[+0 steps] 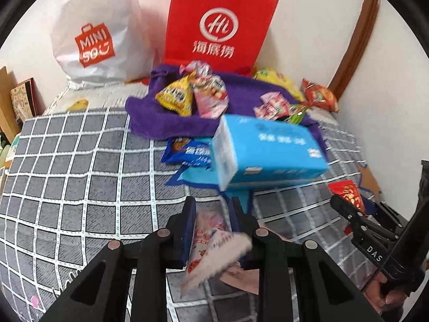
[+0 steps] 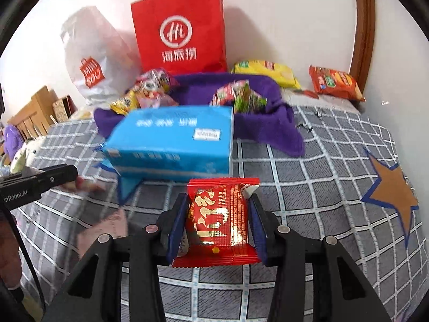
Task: Organize snacks
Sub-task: 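Lift the red candy packet with the right gripper while the left gripper lifts the pink bar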
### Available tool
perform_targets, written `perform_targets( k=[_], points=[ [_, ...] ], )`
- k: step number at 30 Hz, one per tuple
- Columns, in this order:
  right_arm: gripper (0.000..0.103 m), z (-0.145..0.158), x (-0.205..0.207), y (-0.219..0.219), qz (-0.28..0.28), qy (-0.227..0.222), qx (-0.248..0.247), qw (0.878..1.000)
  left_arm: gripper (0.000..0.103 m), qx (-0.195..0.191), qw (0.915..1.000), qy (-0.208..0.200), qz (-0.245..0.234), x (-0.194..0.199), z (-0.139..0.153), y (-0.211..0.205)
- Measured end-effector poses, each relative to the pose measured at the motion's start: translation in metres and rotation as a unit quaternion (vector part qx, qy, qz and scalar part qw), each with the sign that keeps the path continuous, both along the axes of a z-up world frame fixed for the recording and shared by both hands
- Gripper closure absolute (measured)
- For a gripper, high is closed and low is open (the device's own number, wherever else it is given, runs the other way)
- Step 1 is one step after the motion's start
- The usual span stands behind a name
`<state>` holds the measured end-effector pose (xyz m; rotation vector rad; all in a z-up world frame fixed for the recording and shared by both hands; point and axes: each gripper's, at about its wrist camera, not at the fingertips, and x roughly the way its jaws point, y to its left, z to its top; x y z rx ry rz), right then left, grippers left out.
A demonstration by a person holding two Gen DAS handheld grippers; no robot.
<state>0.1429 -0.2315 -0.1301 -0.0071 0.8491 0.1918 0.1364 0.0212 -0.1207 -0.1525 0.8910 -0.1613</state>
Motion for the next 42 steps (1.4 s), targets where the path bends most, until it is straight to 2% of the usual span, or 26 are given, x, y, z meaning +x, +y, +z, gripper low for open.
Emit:
perform_targets(
  k=[4, 7, 13, 16, 21, 28, 33, 35, 39, 42],
  points=[
    [0.059, 0.018, -0.004, -0.006, -0.01, -0.004, 0.024, 1.0, 0.084, -0.015, 0.9998, -0.012, -0.009, -0.008, 0.018, 0.0],
    [0.059, 0.028, -0.006, -0.006, -0.014, -0.009, 0.024, 1.0, 0.088, -0.025, 0.9994, -0.019, -0.014, -0.012, 0.029, 0.0],
    [0.059, 0.039, -0.011, -0.002, -0.006, -0.018, 0.027, 0.999, 0.088, -0.017, 0.9996, -0.018, -0.009, -0.01, 0.03, 0.002],
    [0.059, 0.038, -0.011, -0.003, -0.005, -0.018, 0.028, 0.999, 0.083, -0.015, 0.9998, 0.008, -0.006, -0.007, 0.02, 0.006],
    [0.059, 0.032, -0.013, -0.005, -0.005, -0.013, 0.033, 0.999, 0.059, -0.016, 0.9995, 0.026, -0.01, -0.018, 0.007, 0.005],
    [0.059, 0.013, -0.019, -0.006, -0.006, 0.005, 0.039, 0.999, 0.059, -0.004, 0.9979, 0.064, -0.004, -0.038, -0.027, 0.002],
    [0.059, 0.007, -0.026, -0.007, -0.005, 0.01, 0.04, 0.999, 0.06, 0.007, 0.9968, 0.079, -0.005, -0.05, -0.042, -0.004],
    [0.059, 0.008, -0.027, -0.008, -0.005, 0.01, 0.042, 0.999, 0.061, 0.022, 0.9962, 0.084, -0.005, -0.052, -0.048, -0.01],
    [0.059, 0.012, -0.032, -0.011, -0.005, 0.001, 0.038, 0.999, 0.077, 0.041, 0.9957, 0.084, -0.004, -0.052, -0.054, -0.016],
    [0.059, 0.014, -0.036, -0.014, -0.008, -0.002, 0.037, 0.999, 0.082, 0.055, 0.9957, 0.075, -0.003, -0.052, -0.054, -0.015]
  ],
)
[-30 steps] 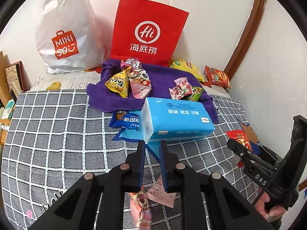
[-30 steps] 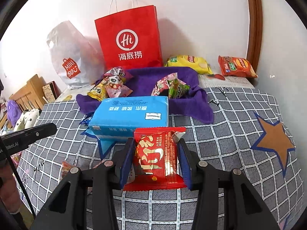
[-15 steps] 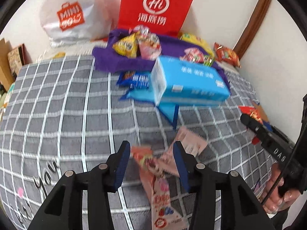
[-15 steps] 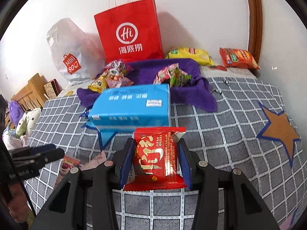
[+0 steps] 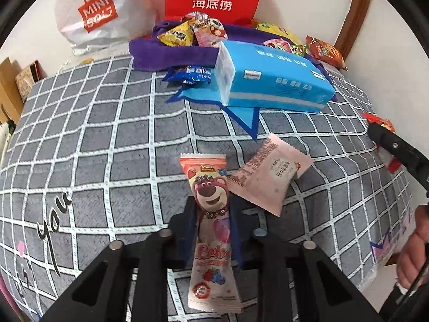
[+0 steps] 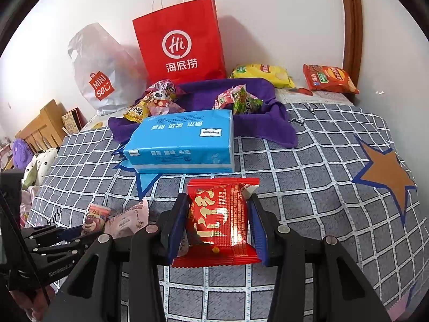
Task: Organize snacks
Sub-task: 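Lift the red candy packet with the right gripper while the left gripper lifts the pink bar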
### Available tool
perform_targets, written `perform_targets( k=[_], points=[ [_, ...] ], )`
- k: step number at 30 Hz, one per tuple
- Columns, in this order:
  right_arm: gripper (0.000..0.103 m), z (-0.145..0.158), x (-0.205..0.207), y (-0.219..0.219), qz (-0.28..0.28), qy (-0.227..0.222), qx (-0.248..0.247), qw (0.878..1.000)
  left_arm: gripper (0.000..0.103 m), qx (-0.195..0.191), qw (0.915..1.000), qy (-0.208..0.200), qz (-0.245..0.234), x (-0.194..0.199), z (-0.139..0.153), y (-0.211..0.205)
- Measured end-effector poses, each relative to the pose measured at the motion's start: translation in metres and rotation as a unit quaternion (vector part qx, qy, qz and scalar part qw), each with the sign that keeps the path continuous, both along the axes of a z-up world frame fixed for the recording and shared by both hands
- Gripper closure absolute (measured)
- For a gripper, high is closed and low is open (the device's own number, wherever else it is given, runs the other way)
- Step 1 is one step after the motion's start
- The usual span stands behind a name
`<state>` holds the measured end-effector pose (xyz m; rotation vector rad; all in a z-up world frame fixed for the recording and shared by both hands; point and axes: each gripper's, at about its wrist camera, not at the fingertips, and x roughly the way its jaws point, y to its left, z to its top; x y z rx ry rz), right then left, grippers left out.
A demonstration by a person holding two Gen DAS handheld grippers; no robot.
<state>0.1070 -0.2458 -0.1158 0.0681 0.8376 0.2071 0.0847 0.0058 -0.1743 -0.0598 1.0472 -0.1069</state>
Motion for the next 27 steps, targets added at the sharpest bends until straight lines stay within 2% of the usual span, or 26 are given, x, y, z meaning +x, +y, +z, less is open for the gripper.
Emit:
perform_targets(
  k=[4, 10, 27],
  points=[
    [0.059, 0.003, -0.004, -0.006, -0.005, -0.003, 0.002, 1.0, 0.083, -0.021, 0.9998, 0.0, 0.006, 0.001, 0.01, 0.008],
    [0.059, 0.01, 0.0, -0.008, -0.008, -0.011, 0.008, 1.0, 0.083, -0.041, 0.999, -0.018, 0.006, 0.002, 0.04, 0.015],
    [0.059, 0.059, 0.031, 0.003, 0.001, -0.041, -0.014, 0.999, 0.083, -0.052, 0.9958, -0.073, -0.015, 0.043, 0.103, 0.001]
  ],
)
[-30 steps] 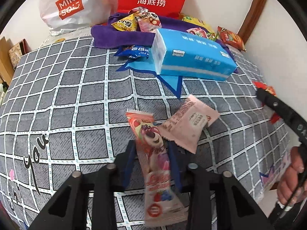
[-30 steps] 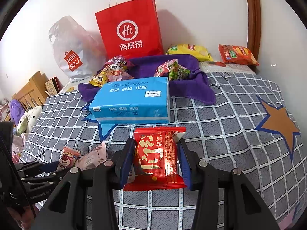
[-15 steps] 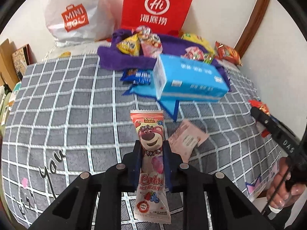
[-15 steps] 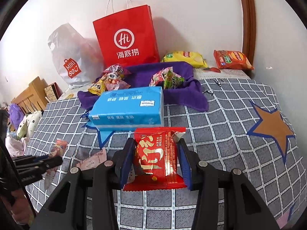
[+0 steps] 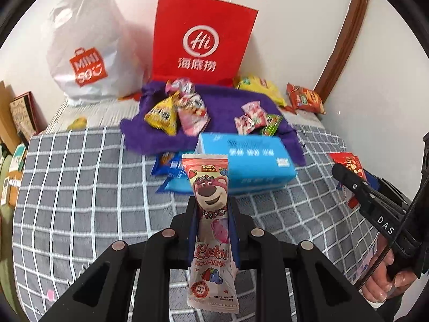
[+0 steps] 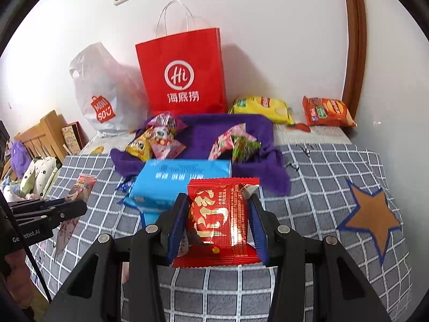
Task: Organize snacks
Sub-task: 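Lift the red candy packet with the right gripper while the left gripper lifts the pink bar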
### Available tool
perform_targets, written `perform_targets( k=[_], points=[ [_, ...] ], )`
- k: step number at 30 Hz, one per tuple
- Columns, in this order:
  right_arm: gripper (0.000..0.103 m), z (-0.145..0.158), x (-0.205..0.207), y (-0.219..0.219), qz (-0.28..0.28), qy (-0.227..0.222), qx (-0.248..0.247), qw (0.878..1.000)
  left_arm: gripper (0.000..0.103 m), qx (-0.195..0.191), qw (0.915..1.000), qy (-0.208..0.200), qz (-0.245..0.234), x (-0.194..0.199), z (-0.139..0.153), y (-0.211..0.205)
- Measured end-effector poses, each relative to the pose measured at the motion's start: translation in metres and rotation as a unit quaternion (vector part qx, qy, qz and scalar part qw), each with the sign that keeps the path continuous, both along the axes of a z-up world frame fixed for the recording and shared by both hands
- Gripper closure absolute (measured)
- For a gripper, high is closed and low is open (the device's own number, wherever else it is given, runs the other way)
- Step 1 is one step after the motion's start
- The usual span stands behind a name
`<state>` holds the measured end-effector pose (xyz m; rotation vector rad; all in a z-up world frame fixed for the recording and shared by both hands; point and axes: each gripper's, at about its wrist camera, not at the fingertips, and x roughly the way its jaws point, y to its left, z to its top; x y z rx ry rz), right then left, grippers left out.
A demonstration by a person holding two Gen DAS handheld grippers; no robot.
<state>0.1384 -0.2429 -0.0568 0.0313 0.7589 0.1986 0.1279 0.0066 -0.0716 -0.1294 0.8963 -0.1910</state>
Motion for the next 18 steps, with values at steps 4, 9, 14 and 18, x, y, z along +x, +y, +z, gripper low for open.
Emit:
perform_targets(
  k=[4, 9, 14, 18],
  points=[
    [0.059, 0.01, 0.015, -0.004, -0.009, 0.002, 0.003, 1.0, 0.083, -0.005, 0.9999, -0.008, -0.007, 0.015, 0.01, -0.005],
    [0.059, 0.019, 0.035, -0.007, -0.014, 0.004, -0.001, 1.0, 0.083, -0.015, 0.9997, -0.011, -0.015, 0.036, 0.021, -0.008],
    [0.059, 0.023, 0.054, -0.008, -0.017, 0.014, 0.004, 1.0, 0.083, -0.012, 0.9997, -0.015, -0.015, 0.049, 0.029, -0.01],
    [0.058, 0.023, 0.068, -0.005, -0.019, 0.018, 0.003, 1.0, 0.083, -0.007, 0.9997, -0.02, -0.014, 0.06, 0.036, -0.01]
  ],
)
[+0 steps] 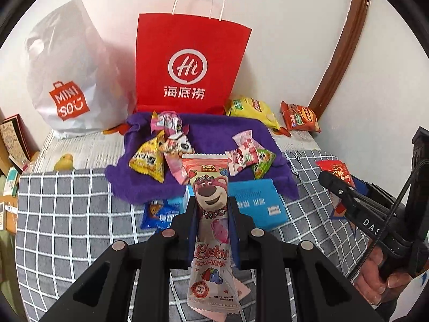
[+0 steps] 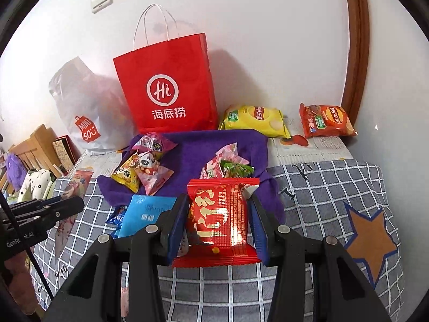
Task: Organize snacks
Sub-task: 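Lift the red candy packet with the right gripper while the left gripper lifts the pink bar, then lower both packets onto the purple towel and open both grippers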
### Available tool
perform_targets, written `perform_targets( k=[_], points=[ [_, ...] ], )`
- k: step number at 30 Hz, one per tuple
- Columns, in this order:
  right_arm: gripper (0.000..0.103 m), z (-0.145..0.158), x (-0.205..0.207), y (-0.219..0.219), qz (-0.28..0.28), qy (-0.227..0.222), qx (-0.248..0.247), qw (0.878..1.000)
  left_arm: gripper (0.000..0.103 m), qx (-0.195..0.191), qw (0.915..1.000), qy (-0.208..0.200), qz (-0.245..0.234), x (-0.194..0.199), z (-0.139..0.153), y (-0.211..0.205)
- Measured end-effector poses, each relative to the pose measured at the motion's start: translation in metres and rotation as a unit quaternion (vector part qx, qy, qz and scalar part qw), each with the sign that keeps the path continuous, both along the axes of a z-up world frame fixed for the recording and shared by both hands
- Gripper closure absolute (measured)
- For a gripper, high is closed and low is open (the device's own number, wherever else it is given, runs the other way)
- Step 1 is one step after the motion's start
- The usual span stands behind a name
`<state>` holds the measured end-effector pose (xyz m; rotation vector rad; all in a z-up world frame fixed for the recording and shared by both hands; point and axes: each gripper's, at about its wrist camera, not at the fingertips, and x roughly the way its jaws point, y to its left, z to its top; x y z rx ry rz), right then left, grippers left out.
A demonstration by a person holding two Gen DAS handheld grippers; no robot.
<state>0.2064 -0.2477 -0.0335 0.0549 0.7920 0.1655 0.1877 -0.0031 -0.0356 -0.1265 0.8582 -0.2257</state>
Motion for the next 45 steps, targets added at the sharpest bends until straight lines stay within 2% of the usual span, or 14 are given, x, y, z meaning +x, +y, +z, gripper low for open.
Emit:
perform_targets(
  k=[9, 16, 35, 45],
  points=[
    [0.059, 0.017, 0.027, 0.014, 0.007, -0.022, -0.017, 1.0, 0.083, -0.001, 1.0, -0.007, 0.001, 0.03, 0.012, 0.002],
    [0.058, 0.023, 0.055, 0.013, 0.005, -0.02, 0.001, 1.0, 0.083, 0.001, 1.0, -0.006, 0.007, 0.056, 0.014, 0.01],
    [0.058, 0.0, 0.125, 0.009, 0.001, 0.009, -0.001, 1.0, 0.083, -0.008, 0.9997, 0.018, 0.014, 0.12, -0.007, 0.021],
    [0.058, -0.028, 0.156, 0.01, 0.007, 0.028, -0.012, 1.0, 0.083, -0.006, 0.9992, 0.037, 0.012, 0.151, -0.029, 0.016]
  ],
)
